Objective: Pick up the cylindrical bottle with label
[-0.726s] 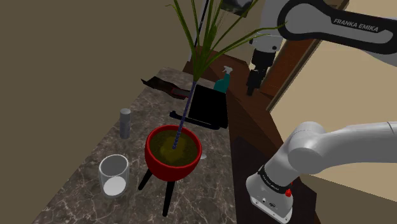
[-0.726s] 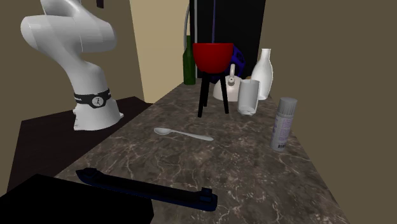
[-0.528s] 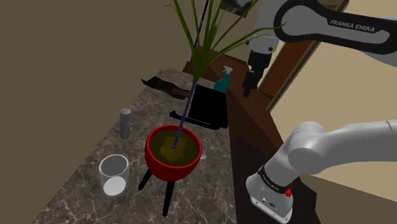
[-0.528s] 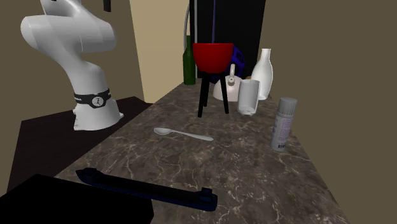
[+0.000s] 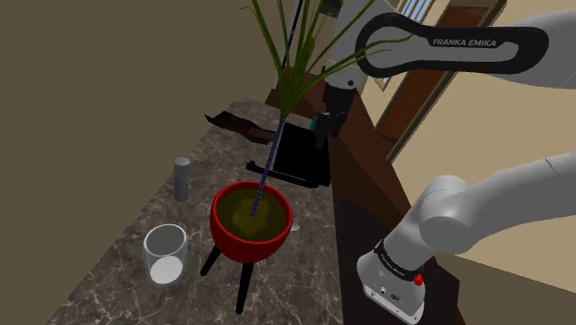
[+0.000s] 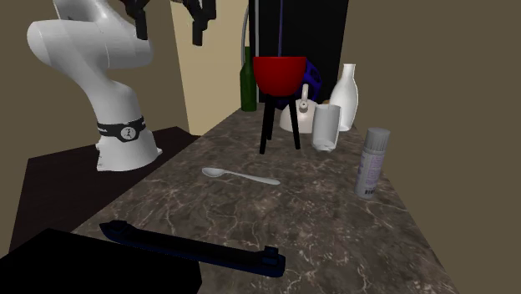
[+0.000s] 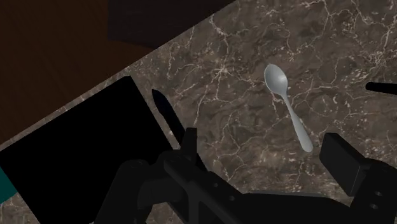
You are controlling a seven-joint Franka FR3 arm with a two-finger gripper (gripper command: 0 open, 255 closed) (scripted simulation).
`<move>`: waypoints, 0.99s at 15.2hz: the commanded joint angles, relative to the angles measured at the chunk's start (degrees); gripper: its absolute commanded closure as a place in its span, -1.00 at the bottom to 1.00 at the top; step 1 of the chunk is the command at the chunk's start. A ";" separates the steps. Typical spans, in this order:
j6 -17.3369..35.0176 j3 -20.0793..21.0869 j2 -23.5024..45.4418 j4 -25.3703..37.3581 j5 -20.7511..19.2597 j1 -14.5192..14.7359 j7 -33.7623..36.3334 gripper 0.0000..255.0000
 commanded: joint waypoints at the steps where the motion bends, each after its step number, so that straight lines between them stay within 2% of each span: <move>1: 3.34 1.14 3.42 0.78 0.77 0.50 1.43 -1.00; 8: 12.79 5.33 15.85 5.95 2.14 2.23 6.97 -1.00; 15: 19.76 8.67 29.33 14.55 0.60 3.84 12.88 -1.00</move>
